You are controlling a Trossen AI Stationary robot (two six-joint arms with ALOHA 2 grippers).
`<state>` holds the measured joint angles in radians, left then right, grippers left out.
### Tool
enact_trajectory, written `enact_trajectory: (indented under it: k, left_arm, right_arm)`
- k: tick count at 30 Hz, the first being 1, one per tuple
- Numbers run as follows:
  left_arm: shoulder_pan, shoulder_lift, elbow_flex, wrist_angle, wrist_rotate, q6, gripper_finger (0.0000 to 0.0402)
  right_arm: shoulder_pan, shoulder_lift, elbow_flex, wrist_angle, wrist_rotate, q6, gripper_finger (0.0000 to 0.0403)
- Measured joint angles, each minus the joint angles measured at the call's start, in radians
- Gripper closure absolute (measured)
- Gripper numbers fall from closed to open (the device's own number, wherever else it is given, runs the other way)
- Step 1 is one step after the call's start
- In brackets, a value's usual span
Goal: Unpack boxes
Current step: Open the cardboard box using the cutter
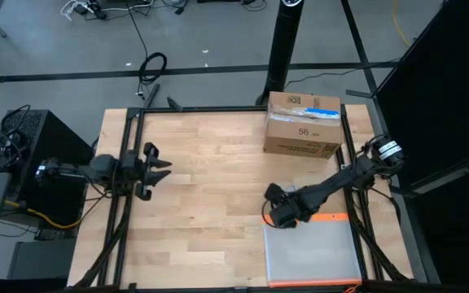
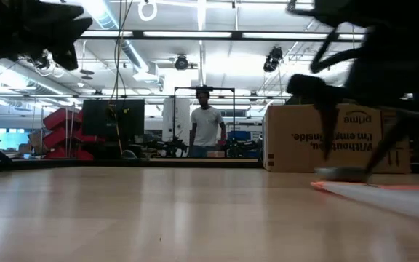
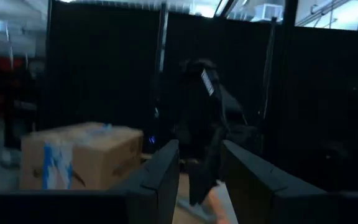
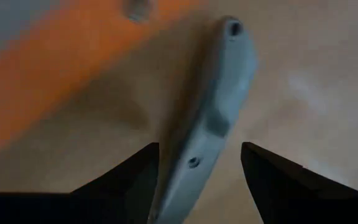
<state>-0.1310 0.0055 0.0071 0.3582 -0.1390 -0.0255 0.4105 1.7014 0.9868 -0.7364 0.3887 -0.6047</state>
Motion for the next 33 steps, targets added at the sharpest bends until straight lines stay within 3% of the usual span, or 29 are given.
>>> enact_trajectory:
  k: [19,25,33]
  left_arm:
    - [0.000,0.000,0.000,0.164,0.056,0.028,0.0290]
    - [0.000,0.000,0.000,0.123,0.021,0.092,0.0290]
    - [0.000,0.000,0.000,0.051,0.004,0.120,0.0292]
  right_arm:
    - [-0.324,0.005,0.005,0.145,-0.344,0.417,0.0213]
    - [-0.391,0.021,0.006,0.161,-0.368,0.479,0.0240]
    - [-0.391,0.047,0.009,0.184,-0.368,0.580,0.0300]
